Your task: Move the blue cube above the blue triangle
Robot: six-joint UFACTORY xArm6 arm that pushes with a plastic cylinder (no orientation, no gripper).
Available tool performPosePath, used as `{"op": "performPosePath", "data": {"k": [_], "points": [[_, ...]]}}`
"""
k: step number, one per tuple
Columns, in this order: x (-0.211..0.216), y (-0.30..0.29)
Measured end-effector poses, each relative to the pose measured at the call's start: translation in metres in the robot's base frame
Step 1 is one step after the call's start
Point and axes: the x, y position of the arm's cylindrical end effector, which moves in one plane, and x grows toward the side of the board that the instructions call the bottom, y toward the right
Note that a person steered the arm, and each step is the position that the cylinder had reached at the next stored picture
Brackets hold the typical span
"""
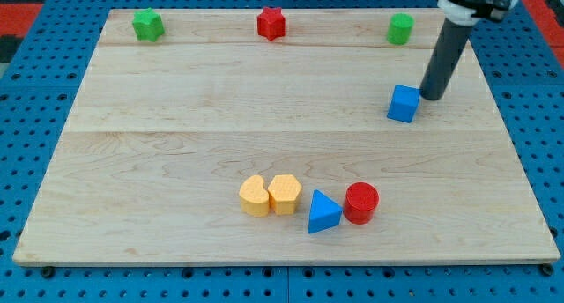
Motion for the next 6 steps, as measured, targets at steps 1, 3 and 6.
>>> {"op": "performPosePath", "data": {"k": [1,3,6], "points": [[0.015,-0.085],[0.02,-0.076],[0.077,-0.079]]}}
